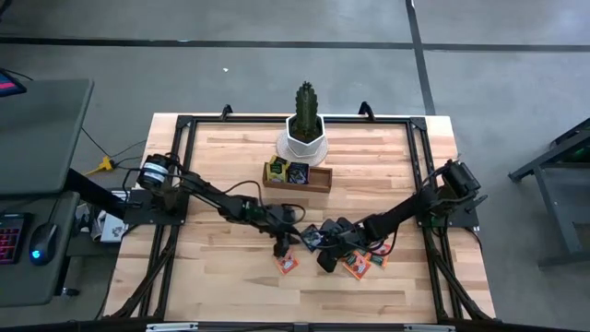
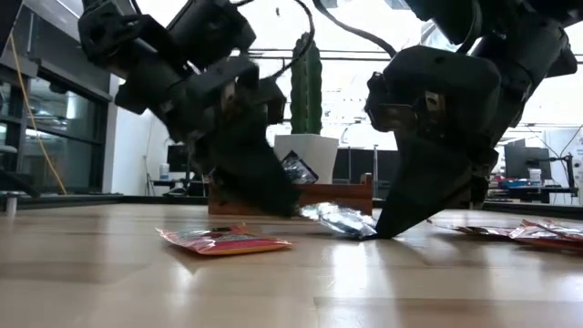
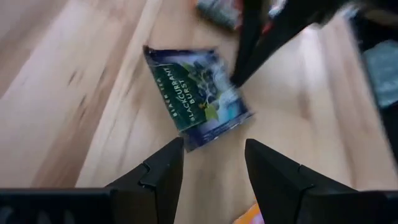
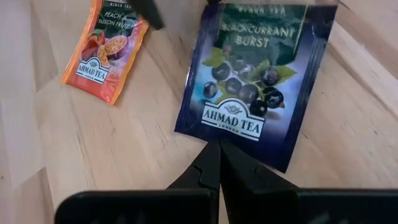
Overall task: Pick & Place Tea
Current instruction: Put the purple tea bag into the middle section of the wooden organizer
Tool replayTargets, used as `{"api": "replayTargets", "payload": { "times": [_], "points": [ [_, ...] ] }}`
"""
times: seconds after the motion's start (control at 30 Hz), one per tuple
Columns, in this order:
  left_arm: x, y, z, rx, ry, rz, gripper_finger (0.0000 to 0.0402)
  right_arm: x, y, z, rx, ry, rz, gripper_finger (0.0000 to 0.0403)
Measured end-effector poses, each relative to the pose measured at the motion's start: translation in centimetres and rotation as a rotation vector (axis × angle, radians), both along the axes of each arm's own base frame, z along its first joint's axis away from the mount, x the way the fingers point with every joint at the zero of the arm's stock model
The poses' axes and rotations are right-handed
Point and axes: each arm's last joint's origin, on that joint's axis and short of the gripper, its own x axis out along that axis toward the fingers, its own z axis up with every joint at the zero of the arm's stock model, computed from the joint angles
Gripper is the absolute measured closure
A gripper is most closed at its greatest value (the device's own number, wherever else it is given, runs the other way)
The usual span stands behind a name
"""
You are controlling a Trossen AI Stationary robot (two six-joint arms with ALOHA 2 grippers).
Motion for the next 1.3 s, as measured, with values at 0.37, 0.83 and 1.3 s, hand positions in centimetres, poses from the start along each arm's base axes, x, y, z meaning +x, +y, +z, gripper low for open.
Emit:
{"api": "replayTargets", "payload": {
  "times": [0.37, 0.83, 1.3],
  "points": [
    [-0.2, 0.2, -0.4, -0.022, 0.047, 0.063, 0.0231, -0.1, 0.0, -0.1, -0.007, 0.009, 0.003, 0.0403],
    [0.7, 0.0, -0.2, -0.120, -0.011, 0.109, 0.0231, -0.1, 0.0, -0.2, -0.023, 0.006, 0.002, 0.0403],
    [2.4, 0.5, 1.0, -0.129, -0.050, 0.133, 0.0233, 0.0, 0.0, -0.1, -0.026, -0.007, 0.000, 0.0403]
  ]
}}
